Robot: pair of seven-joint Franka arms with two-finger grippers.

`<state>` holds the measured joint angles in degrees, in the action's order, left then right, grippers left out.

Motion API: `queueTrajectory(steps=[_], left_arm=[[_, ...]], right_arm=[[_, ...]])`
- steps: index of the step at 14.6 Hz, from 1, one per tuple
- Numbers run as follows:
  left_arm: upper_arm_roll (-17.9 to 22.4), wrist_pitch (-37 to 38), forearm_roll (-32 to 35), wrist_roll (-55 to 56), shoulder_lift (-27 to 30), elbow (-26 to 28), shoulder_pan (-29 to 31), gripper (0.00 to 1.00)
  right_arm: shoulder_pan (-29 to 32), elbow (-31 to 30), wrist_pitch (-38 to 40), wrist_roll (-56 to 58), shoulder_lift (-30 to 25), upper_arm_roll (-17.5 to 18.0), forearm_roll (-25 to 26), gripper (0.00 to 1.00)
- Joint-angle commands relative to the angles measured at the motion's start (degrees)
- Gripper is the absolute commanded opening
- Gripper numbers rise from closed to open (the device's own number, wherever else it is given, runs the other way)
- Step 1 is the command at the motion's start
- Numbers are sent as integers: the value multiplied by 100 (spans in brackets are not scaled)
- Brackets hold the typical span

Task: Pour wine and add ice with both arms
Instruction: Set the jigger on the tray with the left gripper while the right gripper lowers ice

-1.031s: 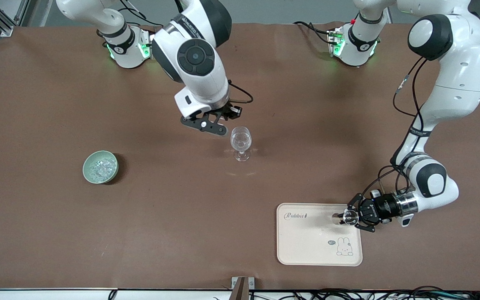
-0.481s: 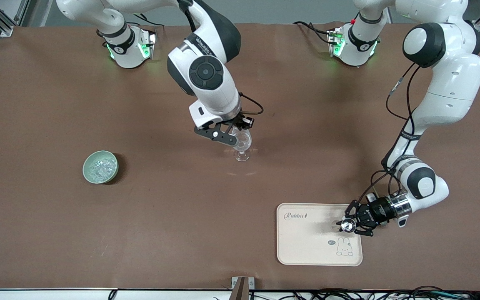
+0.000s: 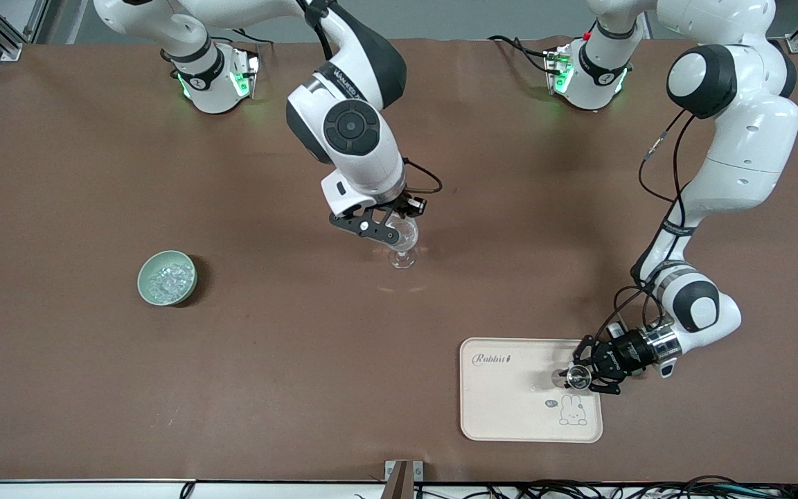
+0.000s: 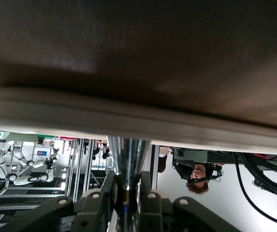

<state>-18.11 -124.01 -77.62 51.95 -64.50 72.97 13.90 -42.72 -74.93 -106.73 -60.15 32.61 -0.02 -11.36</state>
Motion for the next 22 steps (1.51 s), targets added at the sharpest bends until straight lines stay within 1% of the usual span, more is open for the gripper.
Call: queueTrajectory(steps=[1, 2, 5, 6, 8, 9, 10, 11, 12, 13, 15, 16, 18, 19, 21, 22], left_arm=[[27, -62, -87, -62, -81, -116, -36, 76], [27, -62, -52, -62, -46, -108, -36, 100], [36, 8, -8, 0, 77, -90, 52, 100], [45, 61, 140, 8, 164, -12, 87, 100], [45, 437, 1130, 17, 297, 7, 358, 100], [27, 831, 1761, 0, 315, -11, 577, 100], [-25, 1174, 2246, -9, 341, -28, 779, 100], [-34, 1412, 2591, -9, 463, -37, 912, 100], [-26, 1545, 2916, -18, 612, -29, 957, 100], [-8, 1677, 3398, -18, 805, -28, 966, 100], [-43, 2011, 4635, -184, 1191, -37, 966, 100], [-43, 2056, 5068, -246, 1403, -37, 957, 100], [-52, 2301, 5641, -403, 1763, -37, 948, 100], [-78, 2502, 5948, -744, 1965, -37, 940, 100], [-113, 2671, 6450, -1517, 2413, -29, 931, 100], [-122, 2732, 6653, -1799, 2624, -20, 931, 100]], right_arm=[[-61, 206, 21, -76, 131, -69, -138, 7], [-61, 224, 21, -85, 140, -69, -138, 8], [-61, 242, -23, -76, 219, -69, -130, 10], [-61, 242, -75, -67, 219, -69, -121, 11], [-61, 242, -85, -67, 228, -69, -130, 11], [-61, 242, -76, -67, 228, -69, -130, 12], [-61, 242, -76, -67, 228, -69, -121, 12], [-61, 233, -76, -67, 228, -69, -103, 13], [-61, 224, -76, -67, 228, -69, -95, 14], [-61, 224, -67, -67, 228, -69, -95, 14], [-61, 224, -67, -67, 245, -77, -86, 15], [-61, 224, -58, -67, 245, -77, -86, 16], [-61, 224, -58, -67, 245, -69, -86, 17], [-61, 224, -58, -67, 245, -69, -86, 19], [-61, 215, -67, -76, 245, -77, -86, 27], [-61, 215, -67, -76, 245, -69, -86, 33]])
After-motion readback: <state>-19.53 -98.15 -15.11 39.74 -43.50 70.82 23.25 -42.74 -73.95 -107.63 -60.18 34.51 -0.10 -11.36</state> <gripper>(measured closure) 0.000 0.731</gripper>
